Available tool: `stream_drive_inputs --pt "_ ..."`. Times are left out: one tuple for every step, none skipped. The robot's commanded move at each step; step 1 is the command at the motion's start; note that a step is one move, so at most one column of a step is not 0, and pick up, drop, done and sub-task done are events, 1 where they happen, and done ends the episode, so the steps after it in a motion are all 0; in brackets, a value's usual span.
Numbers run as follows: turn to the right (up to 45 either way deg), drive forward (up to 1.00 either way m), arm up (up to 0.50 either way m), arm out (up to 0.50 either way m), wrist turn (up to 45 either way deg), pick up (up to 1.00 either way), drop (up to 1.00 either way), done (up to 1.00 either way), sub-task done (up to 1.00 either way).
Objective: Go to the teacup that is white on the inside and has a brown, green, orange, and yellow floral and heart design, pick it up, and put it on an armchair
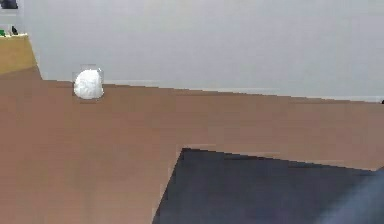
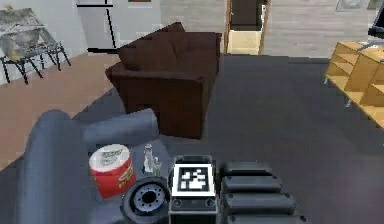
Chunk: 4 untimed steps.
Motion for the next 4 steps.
stream_drive_inputs --pt "0.0 0.55 0.00 0.00 0.0 0.00 0.00 0.00 0.00" --pt "-45.0 0.00 0.00 0.00 0.0 0.00 0.00 0.00 0.00" --pt "-45.0 0.00 0.00 0.00 0.0 0.00 0.00 0.00 0.00" --pt "-45.0 0.00 0.00 0.00 0.0 0.00 0.00 0.00 0.00"
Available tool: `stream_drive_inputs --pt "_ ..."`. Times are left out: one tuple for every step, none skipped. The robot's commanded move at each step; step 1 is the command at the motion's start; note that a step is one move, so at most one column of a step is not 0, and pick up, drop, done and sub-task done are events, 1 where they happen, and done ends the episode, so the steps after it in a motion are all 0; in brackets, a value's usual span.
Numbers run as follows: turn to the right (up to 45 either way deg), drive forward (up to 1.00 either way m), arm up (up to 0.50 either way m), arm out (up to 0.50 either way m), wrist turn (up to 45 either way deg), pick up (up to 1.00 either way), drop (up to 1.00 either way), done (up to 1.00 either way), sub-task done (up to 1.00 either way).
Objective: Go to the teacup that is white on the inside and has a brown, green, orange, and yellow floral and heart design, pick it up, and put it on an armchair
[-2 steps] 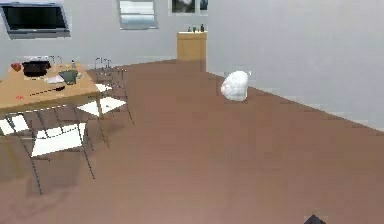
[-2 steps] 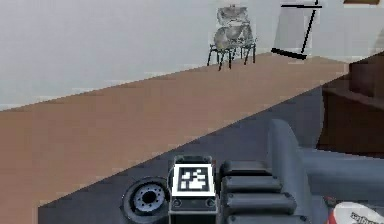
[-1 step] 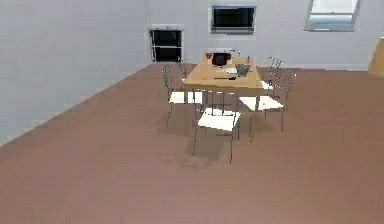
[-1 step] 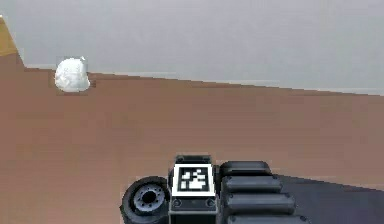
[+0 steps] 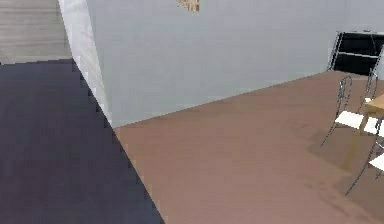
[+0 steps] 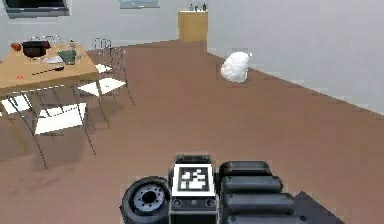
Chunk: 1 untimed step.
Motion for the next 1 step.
stream_drive_inputs --pt "-18.0 0.00 0.00 0.00 0.0 0.00 0.00 0.00 0.00"
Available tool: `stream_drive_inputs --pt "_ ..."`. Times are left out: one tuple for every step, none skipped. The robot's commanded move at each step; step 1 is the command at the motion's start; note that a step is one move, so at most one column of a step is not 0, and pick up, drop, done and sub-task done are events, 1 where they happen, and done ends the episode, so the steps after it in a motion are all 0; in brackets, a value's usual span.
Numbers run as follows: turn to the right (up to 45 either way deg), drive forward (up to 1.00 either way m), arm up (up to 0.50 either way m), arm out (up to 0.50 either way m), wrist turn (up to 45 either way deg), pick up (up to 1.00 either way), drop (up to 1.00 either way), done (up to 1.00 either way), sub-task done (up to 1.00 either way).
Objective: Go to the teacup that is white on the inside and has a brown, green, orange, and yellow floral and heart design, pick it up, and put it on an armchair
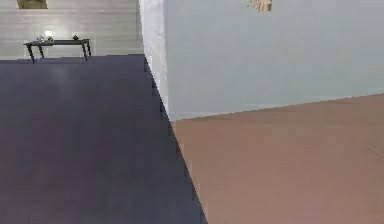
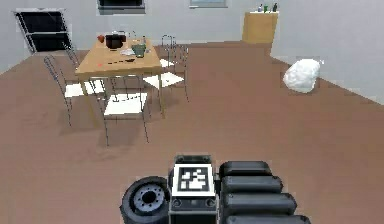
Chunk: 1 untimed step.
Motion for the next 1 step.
stream_drive_inputs --pt "-3.0 0.00 0.00 0.00 0.0 0.00 0.00 0.00 0.00"
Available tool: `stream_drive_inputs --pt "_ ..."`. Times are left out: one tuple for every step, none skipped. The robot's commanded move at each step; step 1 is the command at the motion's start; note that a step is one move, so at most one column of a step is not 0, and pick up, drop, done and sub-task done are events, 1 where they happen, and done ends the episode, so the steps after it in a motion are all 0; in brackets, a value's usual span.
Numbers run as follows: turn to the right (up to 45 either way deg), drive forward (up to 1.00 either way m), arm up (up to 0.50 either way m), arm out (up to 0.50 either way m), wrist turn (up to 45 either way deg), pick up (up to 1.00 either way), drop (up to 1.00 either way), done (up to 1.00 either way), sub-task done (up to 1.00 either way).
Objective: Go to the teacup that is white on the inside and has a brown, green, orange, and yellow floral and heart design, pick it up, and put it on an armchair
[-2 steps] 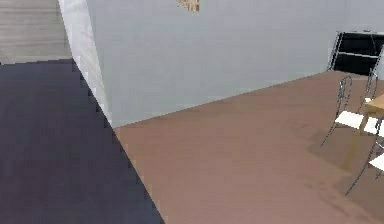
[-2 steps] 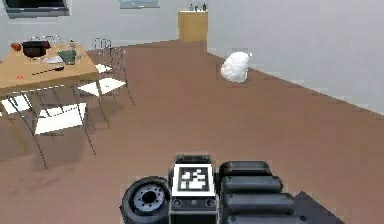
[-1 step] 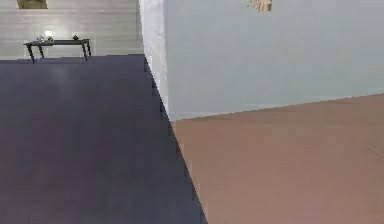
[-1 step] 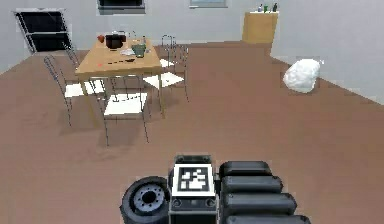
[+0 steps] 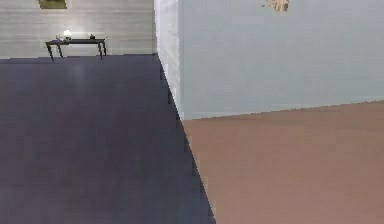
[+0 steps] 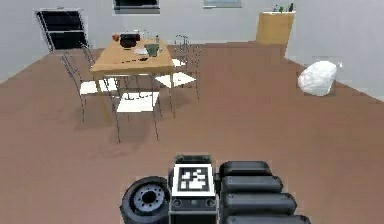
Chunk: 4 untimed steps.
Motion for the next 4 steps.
stream_drive_inputs --pt "45.0 0.00 0.00 0.00 0.0 0.00 0.00 0.00 0.00" --pt "45.0 0.00 0.00 0.00 0.0 0.00 0.00 0.00 0.00" --pt "45.0 0.00 0.00 0.00 0.0 0.00 0.00 0.00 0.00" --pt "21.0 0.00 0.00 0.00 0.0 0.00 0.00 0.00 0.00"
